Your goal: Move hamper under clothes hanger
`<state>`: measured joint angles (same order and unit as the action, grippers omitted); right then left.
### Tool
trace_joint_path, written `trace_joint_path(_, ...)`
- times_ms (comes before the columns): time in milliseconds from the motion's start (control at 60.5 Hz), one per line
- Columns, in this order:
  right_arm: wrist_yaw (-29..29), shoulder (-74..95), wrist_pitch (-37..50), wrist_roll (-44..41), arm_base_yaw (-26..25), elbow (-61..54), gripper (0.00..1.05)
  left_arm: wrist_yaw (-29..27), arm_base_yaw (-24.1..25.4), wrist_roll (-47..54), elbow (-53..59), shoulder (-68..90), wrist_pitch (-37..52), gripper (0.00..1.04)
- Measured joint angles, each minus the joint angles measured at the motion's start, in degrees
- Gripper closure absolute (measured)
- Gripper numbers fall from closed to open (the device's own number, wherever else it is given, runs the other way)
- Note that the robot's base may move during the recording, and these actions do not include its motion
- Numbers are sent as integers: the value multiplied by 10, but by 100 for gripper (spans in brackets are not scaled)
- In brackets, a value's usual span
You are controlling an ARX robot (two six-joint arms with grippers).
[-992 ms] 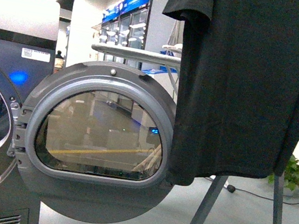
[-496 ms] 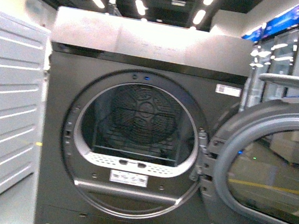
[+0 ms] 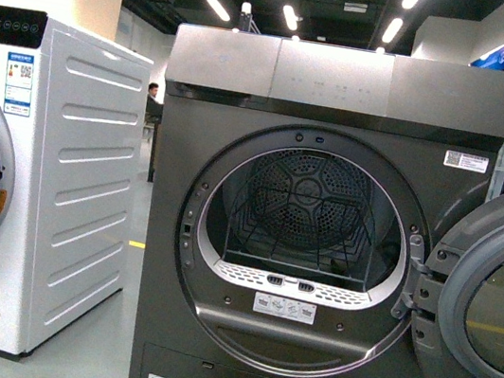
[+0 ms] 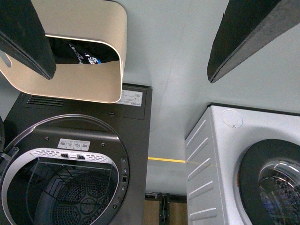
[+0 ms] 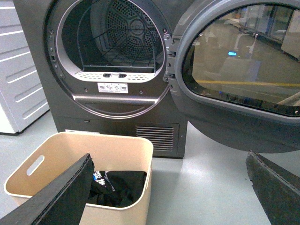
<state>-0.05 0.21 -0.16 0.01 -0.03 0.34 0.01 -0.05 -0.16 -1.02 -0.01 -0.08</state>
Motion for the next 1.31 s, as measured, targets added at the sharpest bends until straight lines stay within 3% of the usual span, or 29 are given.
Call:
trace_joint_path(1074, 0, 0, 0, 0, 0, 0, 8, 0, 0, 0, 0, 0, 0, 7)
trace_joint_path(1091, 0, 0, 0, 0, 0, 0, 8, -9, -3, -2, -1, 3, -3, 7)
trace_joint_path(1124, 0, 0, 0, 0, 0, 0, 8, -85, -26, -24, -23, 33, -58, 7)
trace_joint_path(1157, 31, 15, -29, 10, 6, 10, 8, -163, -45, -54, -53, 97, -110, 7)
trace_joint_path(1190, 57, 60, -50, 19, 9, 30, 8, -204, -50, -64, -70, 150, -116, 7)
trace_joint_path(1223, 57, 122, -31, 23, 3, 45, 8, -221, -50, -71, -90, 214, -100, 7)
trace_joint_path(1306, 33, 250, 51, 25, -13, 74, 8, -205, -38, -71, -132, 343, -22, 7)
